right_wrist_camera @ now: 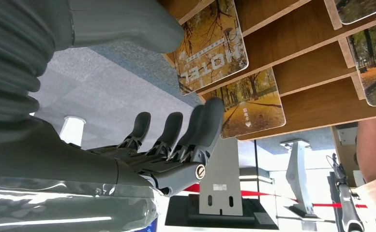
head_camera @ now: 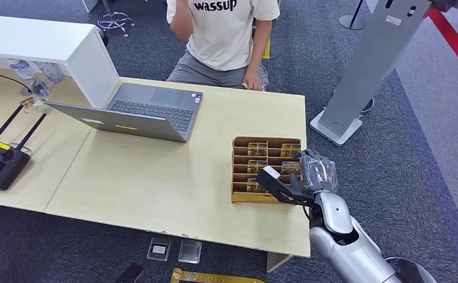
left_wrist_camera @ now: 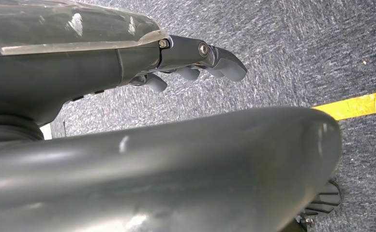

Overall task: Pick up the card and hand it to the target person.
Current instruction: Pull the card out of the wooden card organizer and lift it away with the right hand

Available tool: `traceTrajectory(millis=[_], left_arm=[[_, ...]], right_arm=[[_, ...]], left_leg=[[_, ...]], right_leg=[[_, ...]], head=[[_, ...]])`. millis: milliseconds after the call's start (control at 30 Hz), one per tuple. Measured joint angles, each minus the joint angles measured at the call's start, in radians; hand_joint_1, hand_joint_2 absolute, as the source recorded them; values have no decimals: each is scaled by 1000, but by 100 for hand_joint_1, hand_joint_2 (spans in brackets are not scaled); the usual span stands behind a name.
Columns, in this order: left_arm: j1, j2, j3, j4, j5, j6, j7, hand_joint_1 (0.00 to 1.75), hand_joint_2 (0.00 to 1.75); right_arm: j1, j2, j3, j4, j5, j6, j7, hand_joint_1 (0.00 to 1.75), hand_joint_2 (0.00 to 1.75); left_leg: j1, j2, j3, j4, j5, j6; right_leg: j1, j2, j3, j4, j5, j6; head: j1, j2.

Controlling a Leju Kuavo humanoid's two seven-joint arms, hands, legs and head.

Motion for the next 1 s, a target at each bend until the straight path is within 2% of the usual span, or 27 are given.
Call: traceTrajectory(millis=[167, 333, 533, 800, 1000], left_arm=[[0, 0, -1, 0, -1, -3, 0, 0, 0], [-1, 0, -1, 0, -2, -4, 0, 0, 0], [-2, 0, -2, 0, -4, -6, 0, 0, 0], [-7, 1, -9, 0, -8, -10, 1, 0, 0], [-10, 2, -11, 0, -11, -14, 2, 0, 0]], right_arm=[[0, 0, 0, 0, -11, -1, 1, 80, 175], [0, 0, 0, 0, -16, -2, 2, 96, 175], [-2, 0, 0, 1, -20, -2, 2, 96, 175], [-3, 0, 0, 10, -31, -9, 0, 110, 175], [-2, 0, 0, 12, -32, -13, 1, 110, 175]], left_leg=[[0, 0, 0, 0, 0, 0], [0, 0, 0, 0, 0, 0], [0, 0, 0, 0, 0, 0], [0, 0, 0, 0, 0, 0], [0, 0, 1, 0, 0, 0]], right_leg=[[0, 0, 0, 0, 0, 0], [0, 0, 0, 0, 0, 0], [0, 0, 0, 0, 0, 0], [0, 0, 0, 0, 0, 0], [0, 0, 0, 0, 0, 0]], head=[[0, 0], [0, 0], [0, 0], [0, 0], [0, 0]])
